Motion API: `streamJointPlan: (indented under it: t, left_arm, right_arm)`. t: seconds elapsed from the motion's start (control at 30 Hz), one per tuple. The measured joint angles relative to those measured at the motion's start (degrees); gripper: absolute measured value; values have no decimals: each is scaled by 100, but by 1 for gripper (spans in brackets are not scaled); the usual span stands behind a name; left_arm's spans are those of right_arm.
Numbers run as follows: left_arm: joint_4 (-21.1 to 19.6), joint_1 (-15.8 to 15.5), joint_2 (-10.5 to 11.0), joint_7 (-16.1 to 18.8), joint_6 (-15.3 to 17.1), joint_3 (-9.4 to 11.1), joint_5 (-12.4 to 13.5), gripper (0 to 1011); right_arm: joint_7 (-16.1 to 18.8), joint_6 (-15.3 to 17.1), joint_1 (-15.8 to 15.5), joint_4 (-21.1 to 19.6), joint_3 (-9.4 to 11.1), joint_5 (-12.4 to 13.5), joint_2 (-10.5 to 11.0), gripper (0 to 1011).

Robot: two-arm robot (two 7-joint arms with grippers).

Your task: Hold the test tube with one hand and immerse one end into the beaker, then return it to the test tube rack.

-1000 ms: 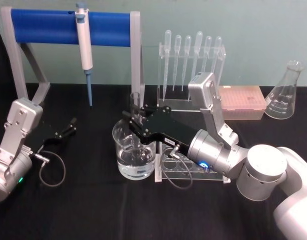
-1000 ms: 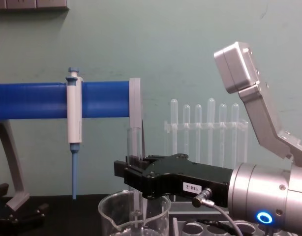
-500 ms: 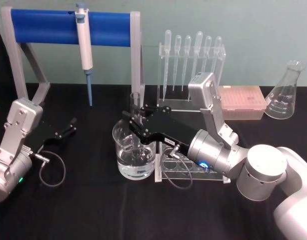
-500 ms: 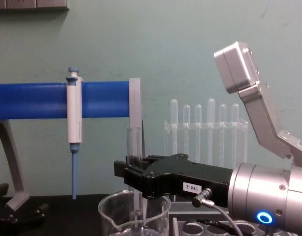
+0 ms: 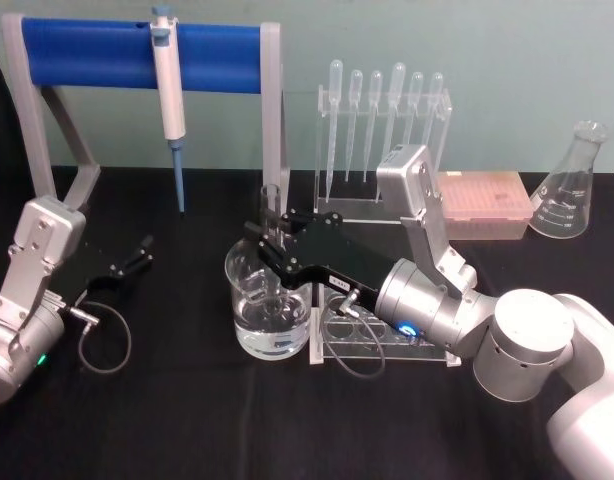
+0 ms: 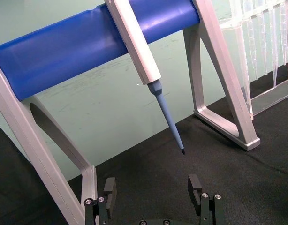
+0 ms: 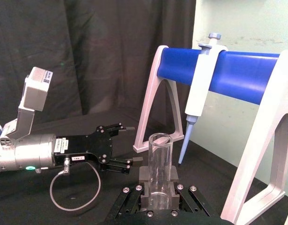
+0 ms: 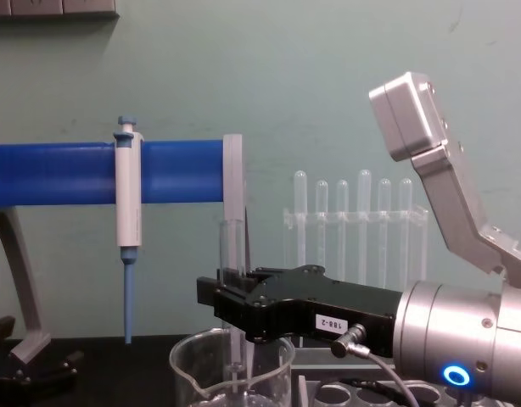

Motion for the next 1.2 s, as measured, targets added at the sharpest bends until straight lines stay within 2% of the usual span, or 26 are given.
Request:
streamJointPlan:
  t: [1.2]
  left_arm:
    - [0, 0, 0, 0, 0, 0, 0, 1000]
  right_arm:
    - [0, 0, 0, 0, 0, 0, 0, 238]
